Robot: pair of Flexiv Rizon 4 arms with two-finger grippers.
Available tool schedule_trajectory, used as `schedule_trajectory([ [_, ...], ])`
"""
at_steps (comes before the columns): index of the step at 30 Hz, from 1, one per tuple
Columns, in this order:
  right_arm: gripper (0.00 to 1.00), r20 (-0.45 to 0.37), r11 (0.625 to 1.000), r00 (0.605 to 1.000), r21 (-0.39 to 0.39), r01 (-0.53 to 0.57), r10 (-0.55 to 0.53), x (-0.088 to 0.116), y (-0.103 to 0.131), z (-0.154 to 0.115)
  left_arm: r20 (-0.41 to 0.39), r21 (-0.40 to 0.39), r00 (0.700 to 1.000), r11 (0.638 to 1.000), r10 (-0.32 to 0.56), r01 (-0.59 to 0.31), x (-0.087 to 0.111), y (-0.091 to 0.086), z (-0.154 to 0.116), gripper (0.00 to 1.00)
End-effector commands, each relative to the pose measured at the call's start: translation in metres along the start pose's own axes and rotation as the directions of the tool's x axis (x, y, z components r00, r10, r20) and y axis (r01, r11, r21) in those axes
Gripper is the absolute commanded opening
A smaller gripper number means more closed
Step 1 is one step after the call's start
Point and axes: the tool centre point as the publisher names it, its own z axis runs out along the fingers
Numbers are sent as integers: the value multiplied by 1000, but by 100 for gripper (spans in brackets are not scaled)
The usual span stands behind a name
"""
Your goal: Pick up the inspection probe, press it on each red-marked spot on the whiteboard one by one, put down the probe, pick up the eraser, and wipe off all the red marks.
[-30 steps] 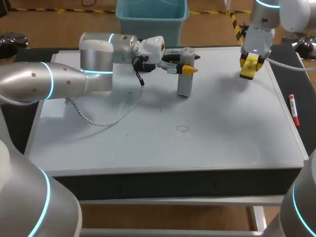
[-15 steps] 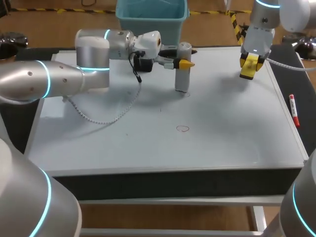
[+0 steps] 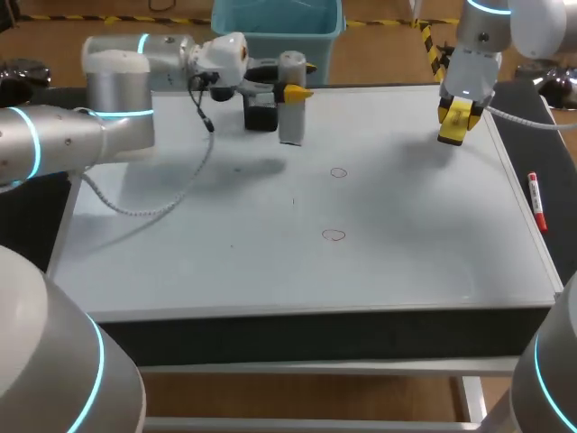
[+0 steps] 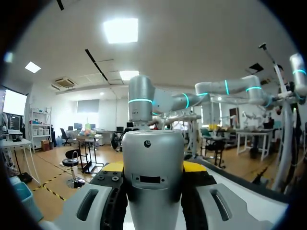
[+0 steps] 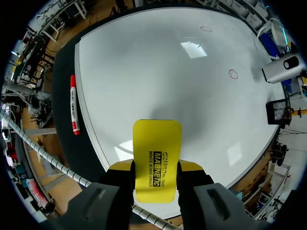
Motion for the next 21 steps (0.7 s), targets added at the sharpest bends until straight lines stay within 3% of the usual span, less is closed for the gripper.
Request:
schedule_trajectory([
  [1, 0, -4, 1000, 1000, 1, 2, -2, 0, -1, -1, 123, -33, 992, 999, 11, -7, 19, -15, -32, 0],
  [8, 0, -4, 1000, 1000, 1, 2, -2, 0, -1, -1, 201, 20, 980, 1000, 12, -16, 21, -14, -77, 0],
  [21, 0, -4, 1000, 1000, 1, 2, -2, 0, -1, -1, 285, -16, 958, 1000, 16, -11, 28, -10, -133, 0],
])
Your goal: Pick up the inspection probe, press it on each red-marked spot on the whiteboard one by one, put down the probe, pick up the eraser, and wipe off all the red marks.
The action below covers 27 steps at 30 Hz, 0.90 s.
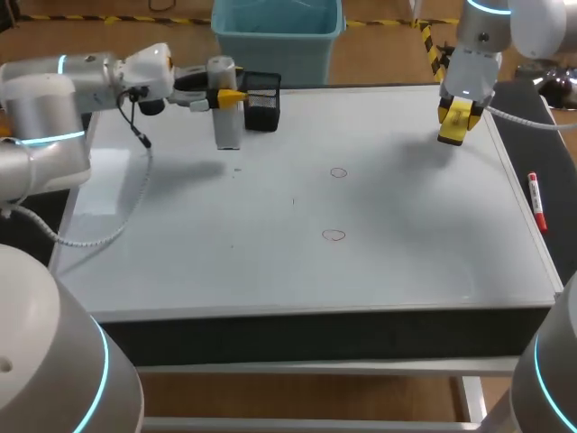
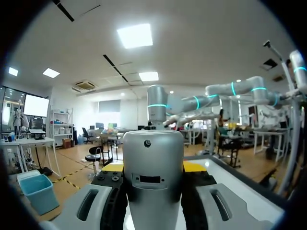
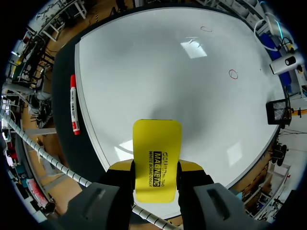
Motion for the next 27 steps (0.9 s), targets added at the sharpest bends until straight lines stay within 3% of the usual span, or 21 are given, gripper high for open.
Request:
schedule_trajectory([
  [1, 0, -4, 1000, 1000, 1, 2, -2, 0, -1, -1, 83, -1, 997, 1000, 4, -4, 9, -4, -15, 0],
  [12, 0, -4, 1000, 1000, 1, 2, -2, 0, -1, -1, 107, 0, 994, 1000, 9, -9, 15, -4, -40, 0],
  [26, 0, -4, 1000, 1000, 1, 2, -2, 0, -1, -1, 107, 0, 994, 1000, 9, -9, 15, -4, -40, 0],
  [27, 0, -20, 1000, 1000, 14, 15, -15, -7, 6, -3, 107, 0, 994, 1000, 9, -9, 15, -4, -40, 0],
])
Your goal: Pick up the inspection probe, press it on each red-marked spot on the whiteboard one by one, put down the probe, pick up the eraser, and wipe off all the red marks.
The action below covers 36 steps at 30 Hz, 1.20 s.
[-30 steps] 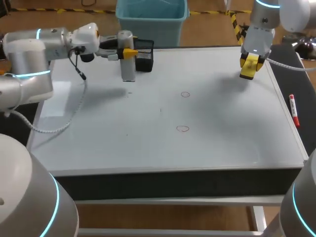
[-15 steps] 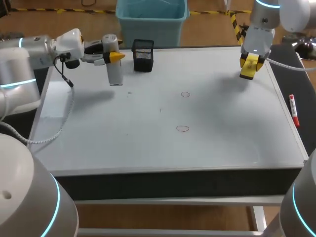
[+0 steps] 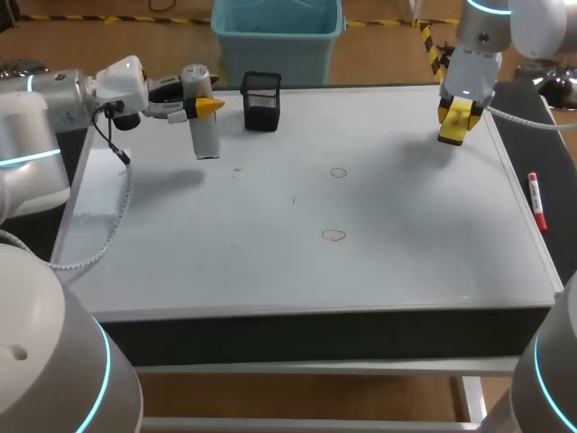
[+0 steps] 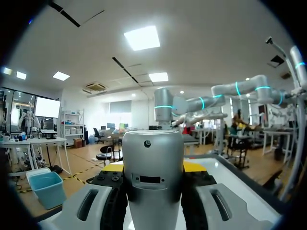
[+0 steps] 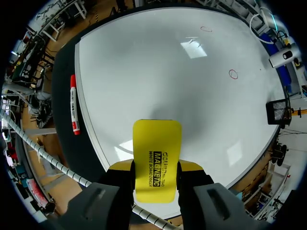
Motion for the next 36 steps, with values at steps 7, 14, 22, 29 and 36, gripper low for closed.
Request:
schedule_trajectory([
  [7, 0, 6, 997, 997, 25, 77, -77, -53, 49, 3, 3, -1, 1000, 1000, 1, -1, 1, -2, 0, 0],
  [14, 0, 33, 992, 991, 8, 128, -128, -96, 89, 7, 3, -1, 1000, 1000, 1, -1, 1, -2, 0, 0],
  [22, 0, -12, 961, 962, 29, 275, -274, -148, 136, 7, 3, -1, 1000, 1000, 1, -1, 1, -2, 0, 0],
  [29, 0, -7, 941, 942, 17, 337, -337, -185, 163, 15, 3, -1, 1000, 1000, 1, -1, 1, -2, 0, 0],
  [36, 0, -3, 929, 929, 5, 369, -369, -204, 177, 26, 3, -1, 1000, 1000, 1, -1, 1, -2, 0, 0],
])
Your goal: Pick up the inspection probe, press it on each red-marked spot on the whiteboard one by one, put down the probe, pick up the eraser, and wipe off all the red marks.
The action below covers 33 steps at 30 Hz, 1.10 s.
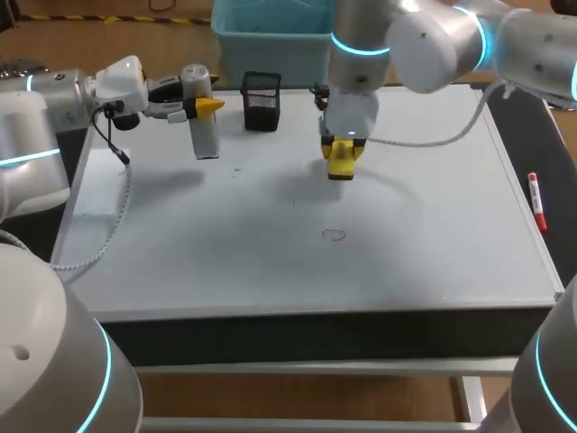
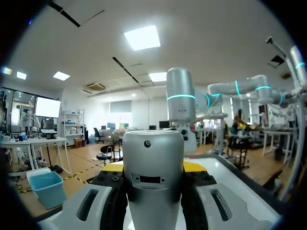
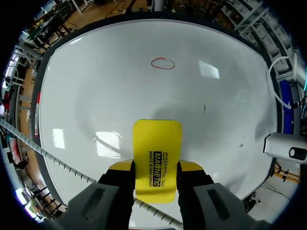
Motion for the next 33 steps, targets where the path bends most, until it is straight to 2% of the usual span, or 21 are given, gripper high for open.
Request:
schedule_trajectory([
  [1, 0, -21, 1000, 1000, -8, 8, -8, -12, -3, 8, 2, 1, 1000, 1000, 1, -1, 0, -1, 0, 0],
  [10, 0, -12, 1000, 1000, -7, 16, -16, -19, 2, 16, 2, 1, 1000, 1000, 1, -1, 0, -1, 0, 0],
  [33, 0, 9, 1000, 1000, -12, 12, -12, -14, 2, 30, 2, 1, 1000, 1000, 1, -1, 0, -1, 0, 0],
])
